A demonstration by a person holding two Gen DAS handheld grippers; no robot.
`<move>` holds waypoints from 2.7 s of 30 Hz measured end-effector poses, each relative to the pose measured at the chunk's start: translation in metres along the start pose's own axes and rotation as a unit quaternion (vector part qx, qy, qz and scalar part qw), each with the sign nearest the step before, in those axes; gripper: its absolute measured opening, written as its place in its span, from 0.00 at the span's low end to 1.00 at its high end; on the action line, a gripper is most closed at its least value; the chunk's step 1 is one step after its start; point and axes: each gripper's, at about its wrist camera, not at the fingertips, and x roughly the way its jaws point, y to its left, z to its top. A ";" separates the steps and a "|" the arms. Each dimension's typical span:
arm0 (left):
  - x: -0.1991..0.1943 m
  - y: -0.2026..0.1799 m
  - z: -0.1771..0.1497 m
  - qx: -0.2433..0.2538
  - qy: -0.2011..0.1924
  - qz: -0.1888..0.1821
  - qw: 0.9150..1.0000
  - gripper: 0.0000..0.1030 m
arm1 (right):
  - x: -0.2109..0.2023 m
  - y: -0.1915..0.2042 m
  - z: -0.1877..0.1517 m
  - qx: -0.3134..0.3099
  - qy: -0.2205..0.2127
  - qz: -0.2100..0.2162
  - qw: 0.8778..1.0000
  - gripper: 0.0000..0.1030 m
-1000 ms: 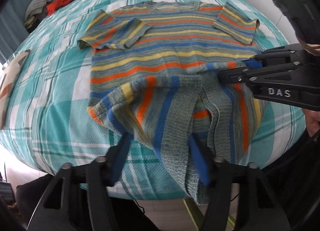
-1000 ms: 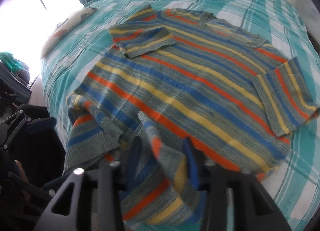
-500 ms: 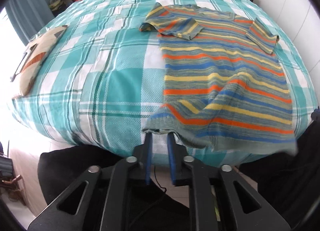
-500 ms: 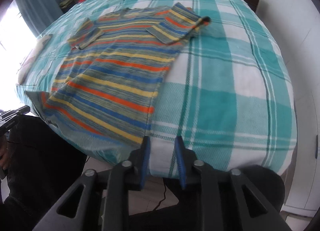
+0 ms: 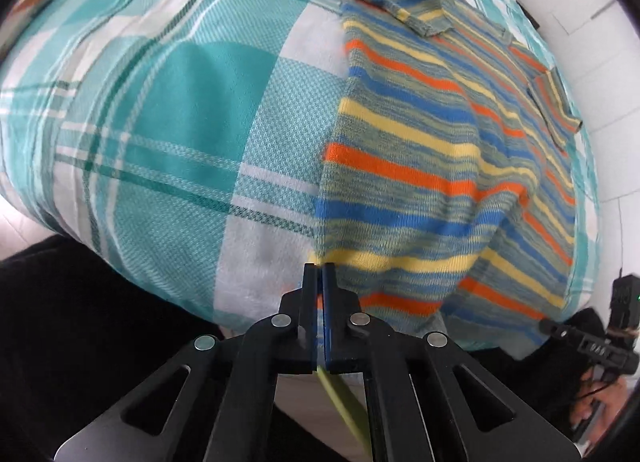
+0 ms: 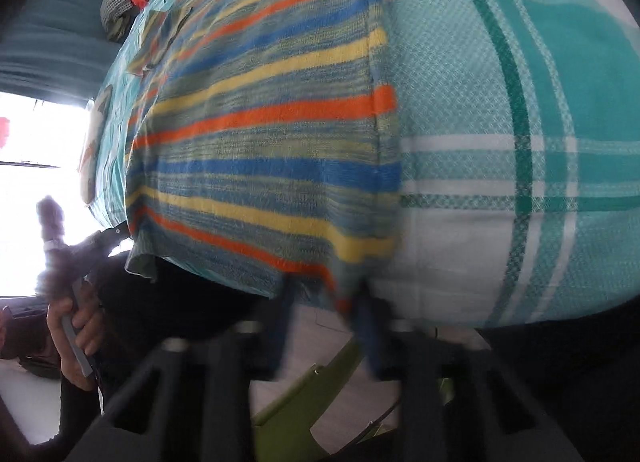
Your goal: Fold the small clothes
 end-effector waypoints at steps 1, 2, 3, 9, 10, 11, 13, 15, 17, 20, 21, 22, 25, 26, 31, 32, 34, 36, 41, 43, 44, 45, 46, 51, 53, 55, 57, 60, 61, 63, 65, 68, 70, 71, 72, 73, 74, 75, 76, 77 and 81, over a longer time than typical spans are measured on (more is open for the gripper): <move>-0.010 0.001 -0.006 0.008 -0.005 0.007 1.000 0.00 | -0.009 -0.001 -0.004 0.001 -0.004 -0.007 1.000 0.04; -0.019 0.003 -0.011 0.016 -0.009 0.020 1.000 0.00 | -0.021 0.000 -0.008 -0.006 -0.011 -0.011 1.000 0.04; -0.026 0.006 -0.015 0.023 -0.014 0.041 0.999 0.00 | -0.034 0.001 -0.012 -0.014 -0.018 -0.030 0.999 0.03; -0.013 0.016 -0.010 0.033 -0.006 0.083 0.996 0.00 | -0.048 -0.002 -0.010 -0.024 -0.032 -0.118 0.992 0.03; -0.011 0.013 -0.010 0.031 -0.008 0.078 0.996 0.01 | -0.040 -0.001 -0.004 -0.025 -0.026 -0.123 0.992 0.04; -0.011 0.012 -0.010 0.027 -0.011 0.075 0.997 0.03 | -0.031 0.003 -0.002 -0.025 -0.020 -0.120 0.992 0.04; -0.010 0.010 -0.011 0.024 -0.010 0.065 0.998 0.29 | -0.021 0.006 0.003 -0.026 -0.015 -0.107 0.994 0.07; -0.006 0.006 -0.011 0.029 -0.020 0.064 0.997 0.91 | -0.024 0.003 0.003 -0.023 -0.023 -0.089 0.995 0.25; 0.001 0.000 -0.013 0.044 -0.023 0.080 0.996 0.90 | -0.034 -0.005 -0.004 -0.017 -0.031 -0.089 0.995 0.51; 0.028 -0.019 -0.015 0.063 0.020 0.063 0.996 0.30 | -0.038 -0.014 -0.009 -0.016 -0.027 -0.086 0.996 0.55; 0.040 -0.022 -0.016 0.062 0.043 0.057 0.995 0.06 | -0.035 -0.015 -0.010 -0.019 -0.020 -0.082 0.996 0.55; 0.047 -0.025 -0.017 0.060 0.045 0.060 0.995 0.03 | -0.029 -0.015 -0.009 -0.024 -0.009 -0.079 0.997 0.55; 0.046 -0.032 -0.019 0.076 0.040 0.095 0.992 0.02 | -0.008 -0.017 -0.010 -0.046 0.012 -0.063 0.997 0.13; 0.038 -0.029 -0.021 0.080 0.041 0.106 0.990 0.02 | -0.005 -0.018 -0.010 -0.044 0.020 -0.068 0.997 0.09; 0.018 -0.018 -0.026 0.090 0.045 0.138 0.985 0.02 | -0.036 -0.011 -0.025 -0.060 0.016 -0.094 0.994 0.08; 0.027 -0.023 -0.025 0.093 0.049 0.149 0.983 0.02 | -0.034 -0.012 -0.026 -0.055 0.020 -0.093 0.994 0.08; 0.052 -0.035 -0.021 0.097 0.064 0.165 0.979 0.02 | -0.013 -0.013 -0.019 -0.059 0.030 -0.112 0.992 0.08; 0.060 -0.038 -0.020 0.103 0.068 0.181 0.976 0.06 | 0.009 -0.013 -0.007 -0.048 0.035 -0.118 0.991 0.09; 0.008 -0.029 -0.023 0.090 0.025 0.182 0.979 0.60 | -0.031 -0.011 -0.004 -0.056 0.019 -0.132 0.990 0.46; -0.029 -0.026 -0.020 0.083 -0.029 0.190 0.978 0.76 | -0.079 -0.004 0.003 -0.097 -0.039 -0.179 0.978 0.47; -0.045 -0.023 -0.017 0.079 -0.053 0.190 0.977 0.80 | -0.104 0.004 0.011 -0.125 -0.077 -0.203 0.968 0.47; -0.059 -0.020 -0.011 0.074 -0.072 0.187 0.977 0.82 | -0.128 0.014 0.022 -0.155 -0.114 -0.224 0.955 0.47; -0.067 -0.024 -0.003 0.068 -0.087 0.183 0.977 0.82 | -0.146 0.026 0.035 -0.187 -0.148 -0.239 0.941 0.50; -0.080 -0.043 0.025 0.038 -0.118 0.152 0.981 0.82 | -0.122 0.090 0.131 -0.338 -0.169 -0.180 0.908 0.65; -0.083 -0.042 0.027 0.036 -0.120 0.143 0.982 0.82 | -0.079 0.094 0.173 -0.347 -0.149 -0.168 0.911 0.65; -0.088 -0.049 0.017 0.038 -0.124 0.142 0.981 0.83 | -0.035 0.087 0.205 -0.342 -0.131 -0.184 0.912 0.64; -0.086 -0.051 0.012 0.043 -0.120 0.148 0.981 0.84 | 0.003 0.072 0.227 -0.324 -0.110 -0.193 0.920 0.59; -0.084 -0.046 0.003 0.047 -0.106 0.171 0.978 0.84 | -0.012 0.042 0.245 -0.246 -0.139 -0.136 0.950 0.03; -0.083 -0.042 0.001 0.045 -0.103 0.175 0.978 0.84 | -0.033 0.029 0.248 -0.207 -0.161 -0.112 0.958 0.02; -0.080 -0.032 -0.002 0.040 -0.095 0.176 0.979 0.84 | -0.089 -0.003 0.244 -0.146 -0.219 -0.091 0.960 0.02; -0.076 -0.028 -0.002 0.037 -0.084 0.171 0.981 0.84 | -0.147 -0.048 0.233 -0.076 -0.264 -0.086 0.958 0.02; -0.069 -0.036 0.002 0.041 -0.074 0.156 0.984 0.84 | -0.208 -0.121 0.211 0.026 -0.298 -0.114 0.947 0.02; -0.065 -0.051 0.005 0.051 -0.073 0.146 0.985 0.84 | -0.219 -0.161 0.202 0.077 -0.290 -0.125 0.946 0.02; -0.065 -0.060 0.006 0.057 -0.075 0.141 0.986 0.83 | -0.218 -0.177 0.195 0.100 -0.283 -0.122 0.946 0.02; -0.066 -0.068 0.007 0.062 -0.076 0.135 0.986 0.83 | -0.215 -0.192 0.190 0.125 -0.273 -0.110 0.948 0.02; -0.067 -0.077 0.008 0.068 -0.077 0.130 0.986 0.83 | -0.207 -0.206 0.185 0.151 -0.262 -0.093 0.949 0.02; -0.069 -0.084 0.008 0.073 -0.079 0.126 0.986 0.83 | -0.199 -0.218 0.180 0.174 -0.253 -0.075 0.949 0.02; -0.072 -0.089 0.007 0.077 -0.082 0.124 0.986 0.83 | -0.191 -0.229 0.175 0.195 -0.242 -0.068 0.948 0.02; -0.075 -0.093 0.005 0.081 -0.087 0.125 0.985 0.83 | -0.183 -0.236 0.171 0.208 -0.238 -0.061 0.947 0.02; -0.077 -0.094 0.003 0.083 -0.090 0.126 0.984 0.83 | -0.176 -0.239 0.168 0.216 -0.239 -0.048 0.945 0.02; -0.072 -0.088 -0.003 0.080 -0.079 0.140 0.984 0.83 | -0.168 -0.258 0.153 0.233 -0.279 0.050 0.930 0.13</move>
